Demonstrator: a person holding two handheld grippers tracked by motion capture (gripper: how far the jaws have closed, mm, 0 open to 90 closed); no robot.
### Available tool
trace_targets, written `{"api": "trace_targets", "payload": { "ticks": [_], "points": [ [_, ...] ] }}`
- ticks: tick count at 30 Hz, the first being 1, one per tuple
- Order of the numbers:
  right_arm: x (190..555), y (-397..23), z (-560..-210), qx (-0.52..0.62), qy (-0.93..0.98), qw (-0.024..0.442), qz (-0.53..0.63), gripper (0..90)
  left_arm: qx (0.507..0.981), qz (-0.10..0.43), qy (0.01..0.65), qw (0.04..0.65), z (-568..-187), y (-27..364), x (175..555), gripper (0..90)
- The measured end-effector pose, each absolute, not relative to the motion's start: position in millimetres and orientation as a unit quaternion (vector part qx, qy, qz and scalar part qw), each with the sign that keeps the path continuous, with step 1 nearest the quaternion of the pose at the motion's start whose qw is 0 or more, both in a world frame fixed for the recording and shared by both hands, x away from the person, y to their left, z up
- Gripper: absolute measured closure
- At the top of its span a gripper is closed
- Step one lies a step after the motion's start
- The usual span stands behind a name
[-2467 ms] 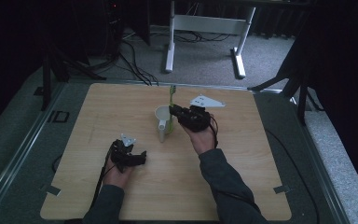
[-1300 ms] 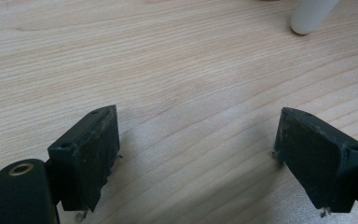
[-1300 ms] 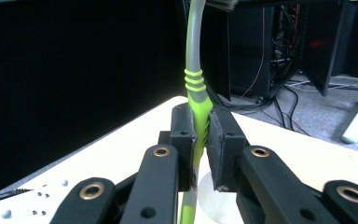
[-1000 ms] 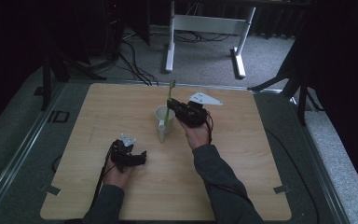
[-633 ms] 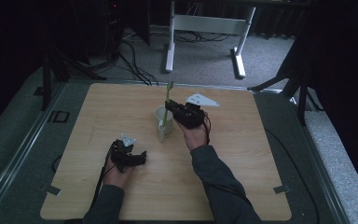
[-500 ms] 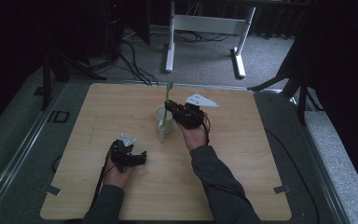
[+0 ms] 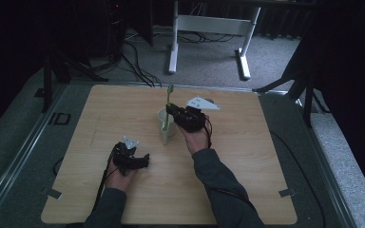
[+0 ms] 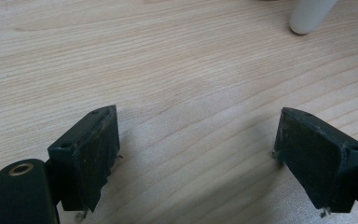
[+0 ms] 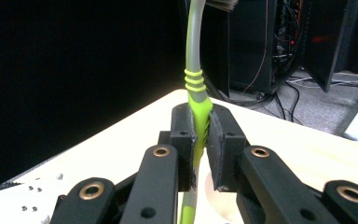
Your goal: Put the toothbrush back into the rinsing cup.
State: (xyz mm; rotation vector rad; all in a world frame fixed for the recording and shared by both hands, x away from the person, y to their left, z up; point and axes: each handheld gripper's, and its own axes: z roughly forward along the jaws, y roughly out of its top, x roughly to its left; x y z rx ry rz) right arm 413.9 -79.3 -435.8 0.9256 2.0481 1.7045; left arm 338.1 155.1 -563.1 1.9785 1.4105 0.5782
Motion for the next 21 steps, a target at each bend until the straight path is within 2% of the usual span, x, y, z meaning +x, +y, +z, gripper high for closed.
{"api": "trace_targets", "payload": {
  "ticks": [21],
  "points": [
    [412.1, -71.5, -445.6, 0.315, 0.729, 0.172, 0.583, 81.1, 0.752, 0.219, 0.535, 0.316, -563.0, 155.2, 338.0, 14.6]
  ]
}}
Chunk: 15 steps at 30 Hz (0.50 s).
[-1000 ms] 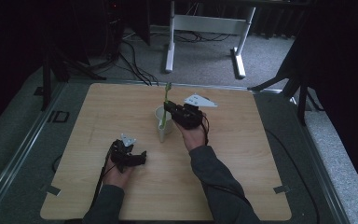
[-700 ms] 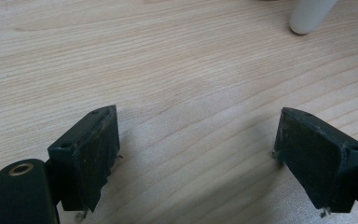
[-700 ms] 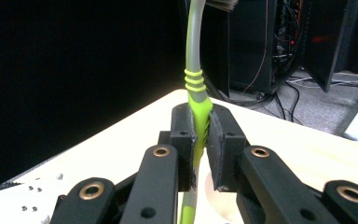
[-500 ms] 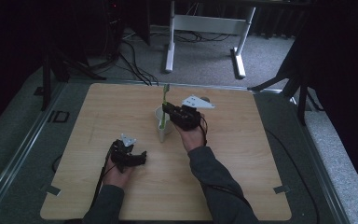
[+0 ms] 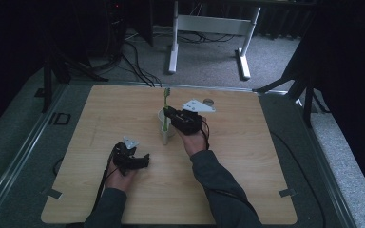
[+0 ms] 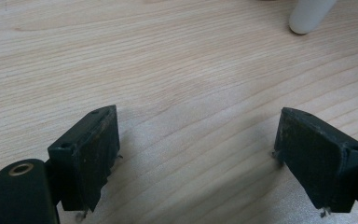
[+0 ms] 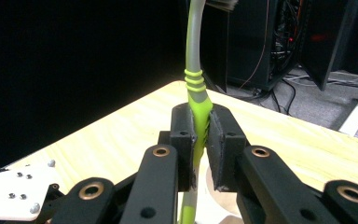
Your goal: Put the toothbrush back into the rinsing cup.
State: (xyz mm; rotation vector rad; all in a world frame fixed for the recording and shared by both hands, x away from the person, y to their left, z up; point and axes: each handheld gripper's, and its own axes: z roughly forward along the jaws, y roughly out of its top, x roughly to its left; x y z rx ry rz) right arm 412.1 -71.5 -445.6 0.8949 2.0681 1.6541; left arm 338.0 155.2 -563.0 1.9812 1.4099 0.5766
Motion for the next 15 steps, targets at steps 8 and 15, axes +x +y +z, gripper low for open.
{"api": "trace_targets", "payload": {
  "ticks": [8, 15],
  "points": [
    [410.4, -71.1, -452.3, 0.316, 0.734, 0.174, 0.575, 80.9, 0.752, 0.219, 0.535, 0.315, -563.0, 155.3, 338.1, 14.6],
    [408.5, -69.0, -457.3, 0.313, 0.738, 0.176, 0.571, 80.8, 0.752, 0.219, 0.536, 0.316, -563.1, 155.1, 338.1, 14.6]
  ]
}}
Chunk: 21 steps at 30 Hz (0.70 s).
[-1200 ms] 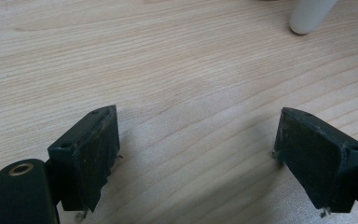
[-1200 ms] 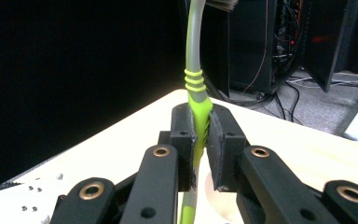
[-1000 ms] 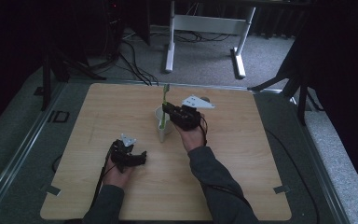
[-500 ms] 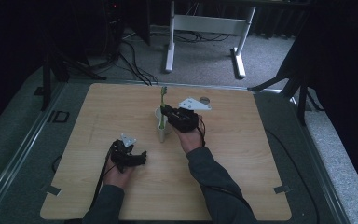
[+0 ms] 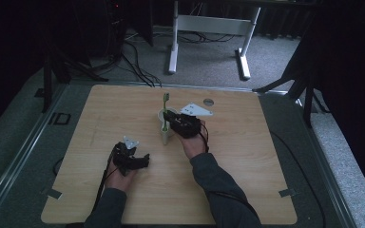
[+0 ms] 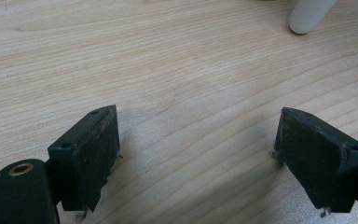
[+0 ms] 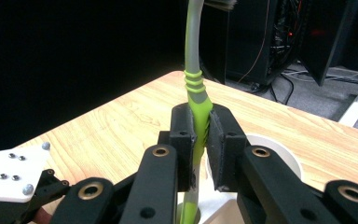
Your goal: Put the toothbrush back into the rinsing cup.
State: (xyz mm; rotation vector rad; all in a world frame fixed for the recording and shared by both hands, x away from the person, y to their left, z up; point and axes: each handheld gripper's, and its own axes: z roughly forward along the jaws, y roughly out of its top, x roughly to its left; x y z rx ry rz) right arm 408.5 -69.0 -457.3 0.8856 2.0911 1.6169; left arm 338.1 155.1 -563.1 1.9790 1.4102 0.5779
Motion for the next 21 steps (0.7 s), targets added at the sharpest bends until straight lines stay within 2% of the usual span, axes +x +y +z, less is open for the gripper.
{"api": "trace_targets", "payload": {
  "ticks": [21],
  "points": [
    [404.3, -68.4, -471.8, 0.308, 0.754, 0.173, 0.554, 80.4, 0.752, 0.219, 0.536, 0.316, -563.1, 155.1, 338.1, 14.6]
  ]
}}
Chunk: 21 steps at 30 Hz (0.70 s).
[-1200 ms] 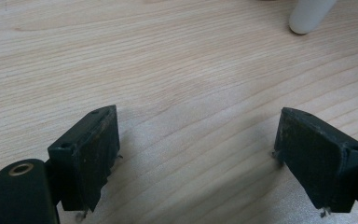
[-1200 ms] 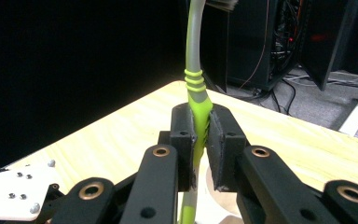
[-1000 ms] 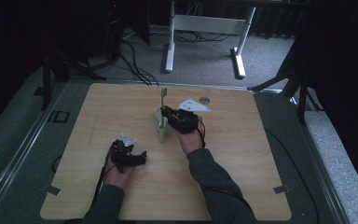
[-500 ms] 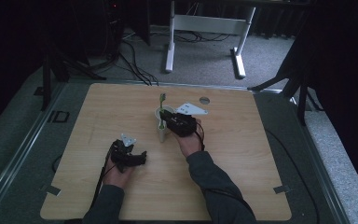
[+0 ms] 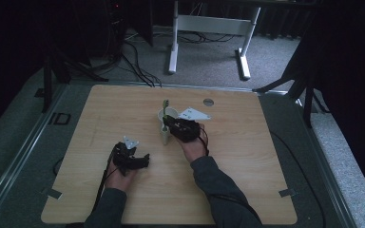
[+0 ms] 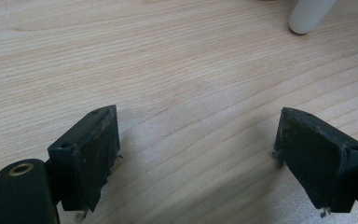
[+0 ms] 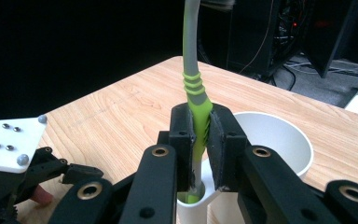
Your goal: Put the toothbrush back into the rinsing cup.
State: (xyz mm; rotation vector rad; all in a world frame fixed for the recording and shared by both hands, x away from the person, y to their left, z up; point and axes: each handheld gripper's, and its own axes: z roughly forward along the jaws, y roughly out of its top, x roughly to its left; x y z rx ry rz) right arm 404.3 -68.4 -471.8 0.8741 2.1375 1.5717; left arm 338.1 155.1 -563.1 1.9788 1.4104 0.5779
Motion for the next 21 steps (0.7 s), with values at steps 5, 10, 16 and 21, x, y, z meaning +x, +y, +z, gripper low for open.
{"api": "trace_targets", "payload": {
  "ticks": [5, 10, 16, 21],
  "points": [
    [404.1, -69.1, -474.7, 0.299, 0.760, 0.162, 0.554, 69.3, 0.751, 0.220, 0.536, 0.316, -563.1, 155.0, 338.1, 14.6],
    [401.7, -65.4, -477.6, 0.282, 0.769, 0.169, 0.548, 53.0, 0.752, 0.220, 0.535, 0.316, -563.0, 155.1, 338.0, 14.6],
    [399.8, -61.9, -479.1, 0.274, 0.776, 0.176, 0.541, 48.9, 0.752, 0.220, 0.535, 0.316, -563.0, 155.1, 338.0, 14.6],
    [399.7, -63.2, -480.1, 0.276, 0.778, 0.176, 0.537, 47.4, 0.752, 0.219, 0.535, 0.316, -563.0, 155.1, 338.0, 14.6]
  ]
}}
